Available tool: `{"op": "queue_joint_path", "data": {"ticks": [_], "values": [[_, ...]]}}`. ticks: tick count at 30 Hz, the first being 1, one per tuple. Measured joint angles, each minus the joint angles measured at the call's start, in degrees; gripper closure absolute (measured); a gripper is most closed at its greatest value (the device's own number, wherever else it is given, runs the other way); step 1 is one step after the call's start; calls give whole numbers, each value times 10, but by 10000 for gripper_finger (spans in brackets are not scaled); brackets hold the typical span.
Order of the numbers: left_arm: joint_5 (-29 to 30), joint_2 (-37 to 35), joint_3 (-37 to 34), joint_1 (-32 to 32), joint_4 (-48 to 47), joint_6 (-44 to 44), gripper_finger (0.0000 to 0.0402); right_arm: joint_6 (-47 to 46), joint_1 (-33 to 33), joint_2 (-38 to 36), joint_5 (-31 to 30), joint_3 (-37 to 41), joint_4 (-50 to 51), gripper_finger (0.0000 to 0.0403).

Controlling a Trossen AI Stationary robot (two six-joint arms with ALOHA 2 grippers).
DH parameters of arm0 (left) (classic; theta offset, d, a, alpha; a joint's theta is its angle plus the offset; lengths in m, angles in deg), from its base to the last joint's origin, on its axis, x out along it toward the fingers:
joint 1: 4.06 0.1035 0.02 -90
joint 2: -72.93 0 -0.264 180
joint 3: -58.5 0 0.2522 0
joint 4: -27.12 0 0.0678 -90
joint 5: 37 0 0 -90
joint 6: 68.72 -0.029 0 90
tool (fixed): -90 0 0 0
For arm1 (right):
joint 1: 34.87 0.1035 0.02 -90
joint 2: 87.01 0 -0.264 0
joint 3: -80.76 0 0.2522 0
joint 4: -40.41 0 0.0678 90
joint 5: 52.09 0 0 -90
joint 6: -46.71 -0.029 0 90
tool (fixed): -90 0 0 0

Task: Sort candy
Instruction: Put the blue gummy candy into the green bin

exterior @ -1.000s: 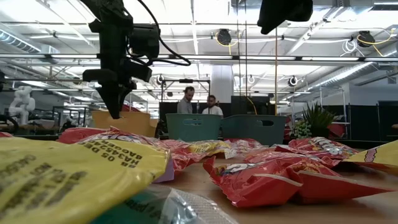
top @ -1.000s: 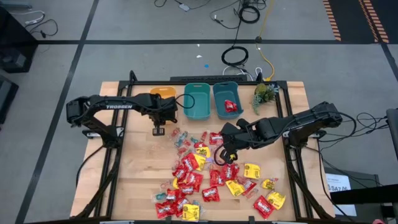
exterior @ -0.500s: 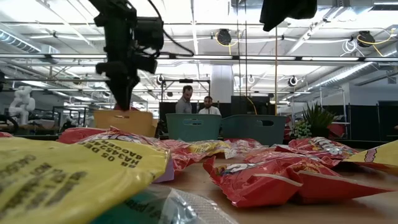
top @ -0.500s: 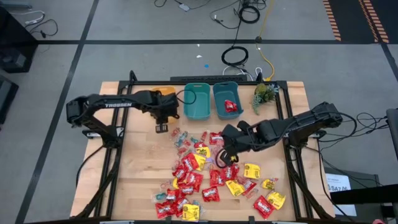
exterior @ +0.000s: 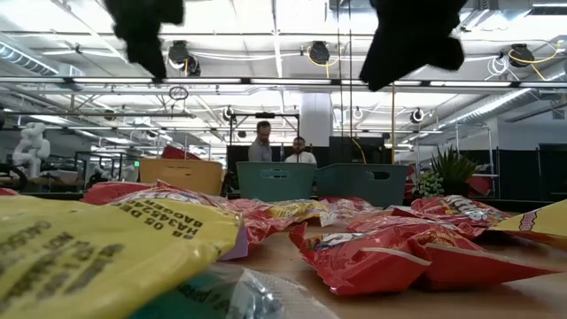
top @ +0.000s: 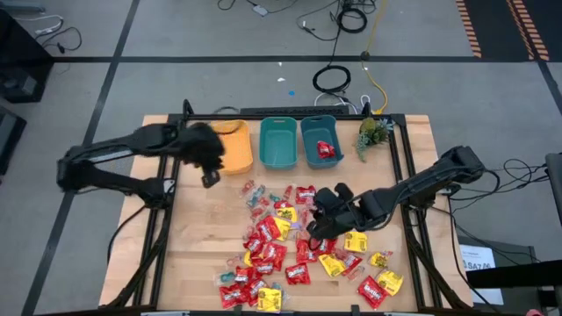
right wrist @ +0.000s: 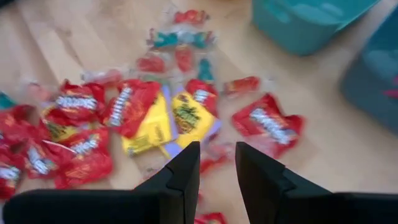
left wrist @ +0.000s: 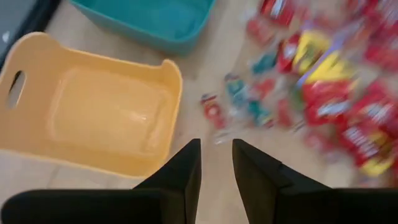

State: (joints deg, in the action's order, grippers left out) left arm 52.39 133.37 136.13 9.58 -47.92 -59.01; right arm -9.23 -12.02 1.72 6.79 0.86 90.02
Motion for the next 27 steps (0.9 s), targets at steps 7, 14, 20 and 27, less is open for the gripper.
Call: {"op": "queue_joint_path", "data": {"ticks": [7, 14, 20, 27], "values": [[111, -194, -126, -160, 137, 176, 300, 52, -26, 0, -1, 72, -199, 294], [193, -221, -253, -301, 281, 210, 300, 135, -83, 0, 54, 64, -239, 233], [221, -181, -281, -314, 300, 214, 300, 188, -120, 0, 76, 64, -279, 169], [252, -155, -281, -311, 302, 213, 300, 213, -135, 0, 89, 64, -280, 155]]}}
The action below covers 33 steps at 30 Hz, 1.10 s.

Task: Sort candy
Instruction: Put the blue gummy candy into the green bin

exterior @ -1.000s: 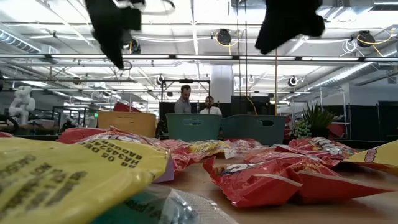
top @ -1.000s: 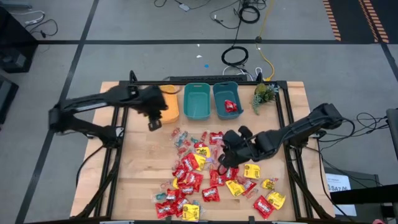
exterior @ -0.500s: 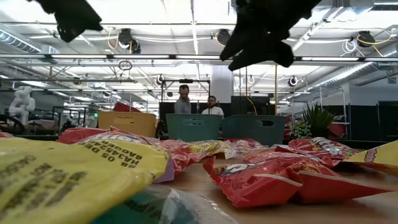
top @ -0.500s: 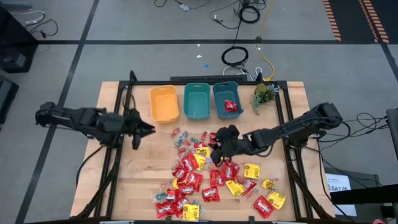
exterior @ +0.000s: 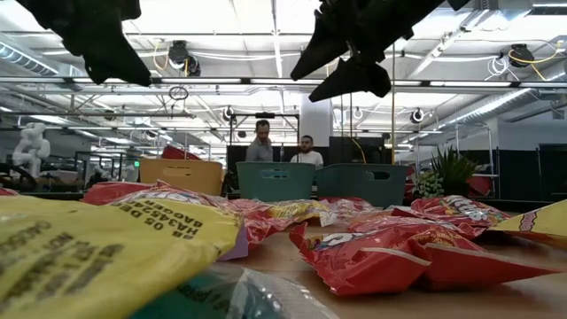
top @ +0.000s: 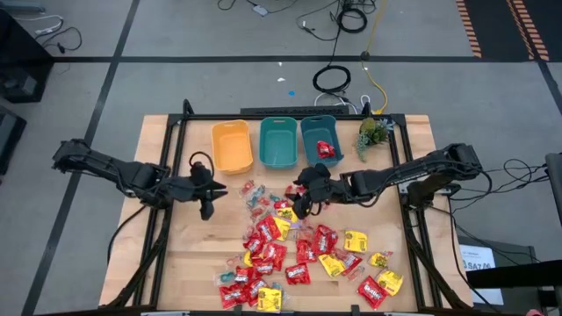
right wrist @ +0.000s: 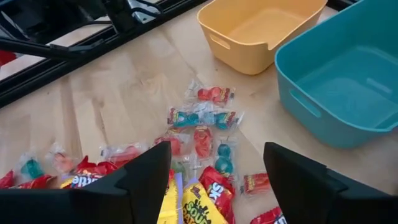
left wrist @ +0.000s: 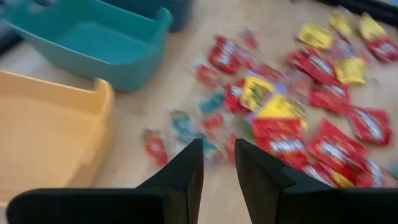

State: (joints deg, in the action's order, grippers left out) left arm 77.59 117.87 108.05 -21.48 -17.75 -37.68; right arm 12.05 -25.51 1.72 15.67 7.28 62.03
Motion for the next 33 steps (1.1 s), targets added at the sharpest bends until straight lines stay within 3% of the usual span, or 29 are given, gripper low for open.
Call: {"op": "queue_joint_path", "data": {"ticks": [8, 12, 19, 28, 33], "values": [[27, 10, -1, 6, 23, -60, 300, -43, -9, 23, -3, -5, 5, 172], [0, 2, -41, 26, 114, -112, 300, -27, -15, 69, 0, -46, 13, 176], [-150, -15, -131, 56, 304, -195, 300, 39, -33, 181, 17, -196, 126, 177], [-173, -29, -155, 59, 311, -180, 300, 82, -68, 340, 89, -398, 249, 177], [-191, -29, -155, 59, 310, -183, 300, 22, -77, 388, 92, -471, 383, 177]]}}
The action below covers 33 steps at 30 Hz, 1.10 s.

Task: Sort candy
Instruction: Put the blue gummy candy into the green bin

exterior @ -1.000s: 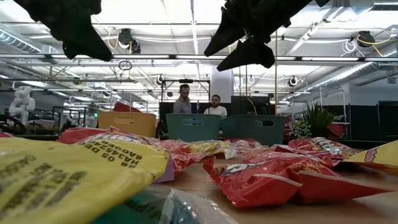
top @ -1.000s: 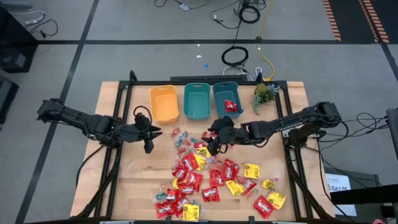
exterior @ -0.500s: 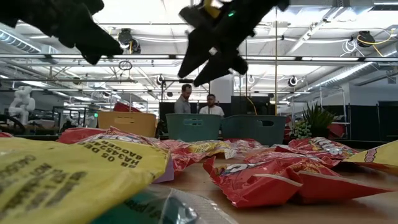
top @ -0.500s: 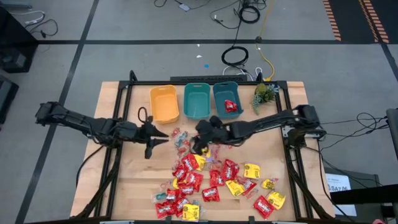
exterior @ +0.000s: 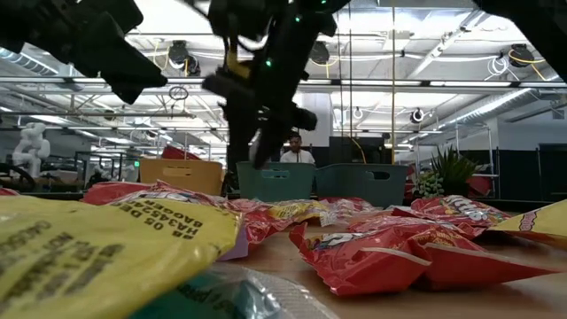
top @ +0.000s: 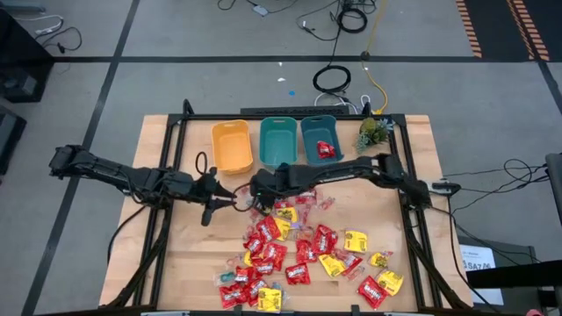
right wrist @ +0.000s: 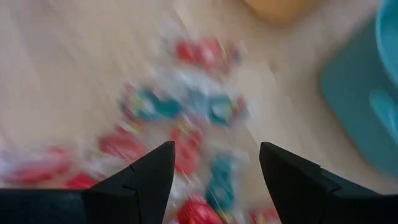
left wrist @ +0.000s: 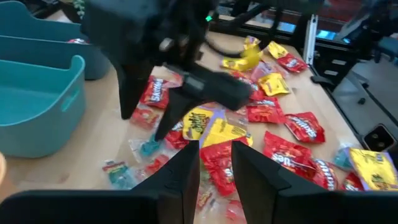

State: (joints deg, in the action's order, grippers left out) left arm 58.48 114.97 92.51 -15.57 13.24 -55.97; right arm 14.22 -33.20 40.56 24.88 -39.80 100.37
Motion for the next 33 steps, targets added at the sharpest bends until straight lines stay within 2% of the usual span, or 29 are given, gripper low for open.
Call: {"op": "queue_joint_path", "data": {"ticks": [3, 5, 15, 17, 19, 24, 25, 33], "values": [[-16, 0, 0, 0, -9, 0, 300, -23, -2, 17, 14, -13, 62, 177], [-25, 0, 0, 0, -15, 0, 300, -27, -2, 24, 29, -13, 69, 177], [-25, 0, 0, 0, -39, 0, 300, -16, -2, 71, 49, -14, 10, 181], [-25, 0, 0, 0, -43, 0, 300, -22, -2, 74, 56, -15, 15, 199], [-25, 0, 0, 0, -49, 0, 300, -27, -2, 74, 56, -14, 21, 234], [-25, -2, 0, 0, -68, 0, 300, -41, -4, 64, 57, -14, 33, 372], [-25, -2, 0, 0, -69, 0, 300, -43, -4, 61, 59, -15, 36, 385], [-25, -3, 0, 0, -69, -1, 300, -40, -7, 10, 54, -16, 53, 394]]}}
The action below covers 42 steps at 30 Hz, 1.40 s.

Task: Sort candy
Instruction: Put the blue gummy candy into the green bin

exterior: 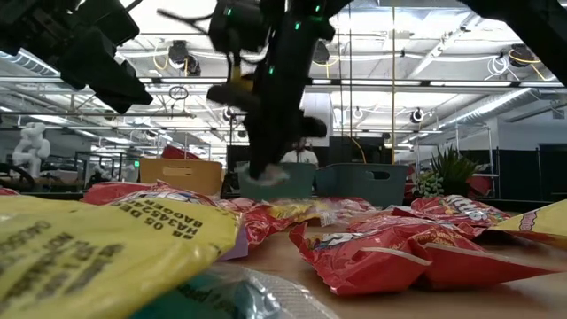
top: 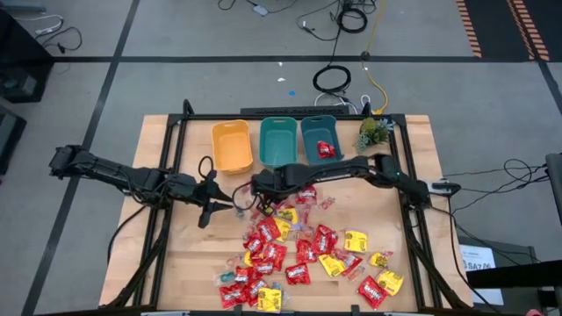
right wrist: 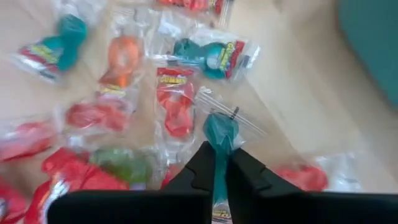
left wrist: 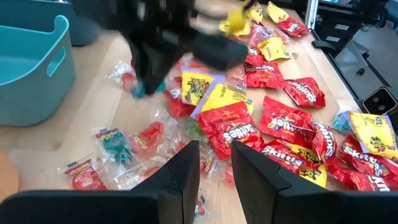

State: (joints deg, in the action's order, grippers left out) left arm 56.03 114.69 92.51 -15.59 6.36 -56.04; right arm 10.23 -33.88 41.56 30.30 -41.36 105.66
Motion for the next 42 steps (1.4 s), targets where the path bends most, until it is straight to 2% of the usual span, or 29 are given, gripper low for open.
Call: {"op": "queue_joint_path", "data": {"ticks": [3, 8, 11, 17, 22, 24, 27, 31, 38, 42], "values": [[0, 0, 0, 0, 1, 0, 300, 16, -4, -28, -6, 0, 9, 399], [3, 0, 0, 0, 4, 3, 300, 58, -19, -85, -77, 0, 23, 400], [4, 0, 0, 0, 5, 3, 300, 97, -39, -118, -90, -1, 17, 401], [4, 0, 0, 0, 5, 21, 300, 204, -108, -145, -84, -1, -37, 402], [4, 0, 0, 0, 5, 128, 300, 266, -175, -134, -4, -1, -95, 402], [4, 0, 0, 0, 7, 139, 300, 277, -195, -126, 0, -1, -97, 398], [4, 0, 0, 0, 7, 150, 300, 291, -217, -119, 0, 0, -99, 376], [12, 0, 0, 0, 13, 226, 300, 312, -237, -116, 3, 0, -93, 325], [33, 0, 0, 2, 60, 228, 300, 348, -246, -118, 3, 0, -89, 225], [58, 0, 0, 3, 66, 229, 300, 358, -246, -118, 5, 0, -73, 183]]}}
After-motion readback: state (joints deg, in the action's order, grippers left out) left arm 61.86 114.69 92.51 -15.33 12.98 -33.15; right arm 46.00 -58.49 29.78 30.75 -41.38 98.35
